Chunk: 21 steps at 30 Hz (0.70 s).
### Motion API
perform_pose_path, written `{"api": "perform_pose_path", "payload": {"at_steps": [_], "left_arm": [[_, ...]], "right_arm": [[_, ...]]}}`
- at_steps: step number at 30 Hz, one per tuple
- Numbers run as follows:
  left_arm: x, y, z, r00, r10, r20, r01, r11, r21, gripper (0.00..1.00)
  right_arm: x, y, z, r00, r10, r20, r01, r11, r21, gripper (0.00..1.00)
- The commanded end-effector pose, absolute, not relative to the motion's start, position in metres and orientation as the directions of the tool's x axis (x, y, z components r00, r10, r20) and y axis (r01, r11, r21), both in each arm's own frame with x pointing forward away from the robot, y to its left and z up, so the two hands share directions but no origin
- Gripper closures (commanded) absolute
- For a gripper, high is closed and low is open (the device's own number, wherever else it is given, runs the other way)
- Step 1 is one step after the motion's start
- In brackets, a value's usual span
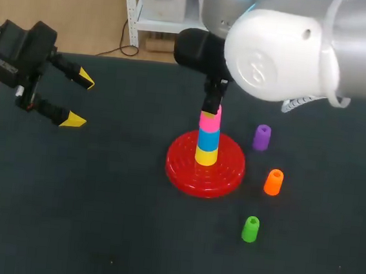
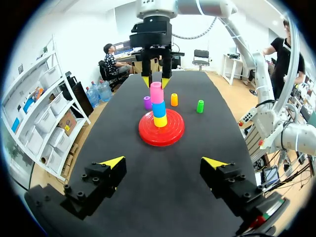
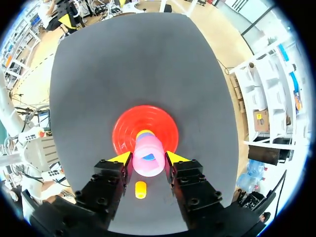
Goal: Pick up and stack the cylinders on the red base in this order: pink,purple,orange,green
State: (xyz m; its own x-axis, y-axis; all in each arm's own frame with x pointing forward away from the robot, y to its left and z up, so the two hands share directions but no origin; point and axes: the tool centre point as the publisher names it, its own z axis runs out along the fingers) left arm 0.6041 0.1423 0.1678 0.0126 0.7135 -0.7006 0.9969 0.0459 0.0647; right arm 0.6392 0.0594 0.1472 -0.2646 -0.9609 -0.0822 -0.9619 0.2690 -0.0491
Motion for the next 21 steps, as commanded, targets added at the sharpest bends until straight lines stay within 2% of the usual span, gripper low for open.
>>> {"api": "perform_pose_path", "payload": {"at_steps": [1, 21], "left_arm": [[0.603, 0.143, 0.167, 0.015, 0.712, -0.702, 0.997, 0.046, 0.068, 0.00], [0.603, 0.143, 0.167, 0.015, 0.712, -0.702, 0.997, 0.046, 0.068, 0.00]], "right_arm": [[0.646, 0.063, 0.144, -0.264, -0.962, -0.074, -0.962, 0.268, -0.046, 0.87], [0.637, 0.058, 0.142, -0.265, -0.961, -0.085, -0.963, 0.268, -0.025, 0.84]]}}
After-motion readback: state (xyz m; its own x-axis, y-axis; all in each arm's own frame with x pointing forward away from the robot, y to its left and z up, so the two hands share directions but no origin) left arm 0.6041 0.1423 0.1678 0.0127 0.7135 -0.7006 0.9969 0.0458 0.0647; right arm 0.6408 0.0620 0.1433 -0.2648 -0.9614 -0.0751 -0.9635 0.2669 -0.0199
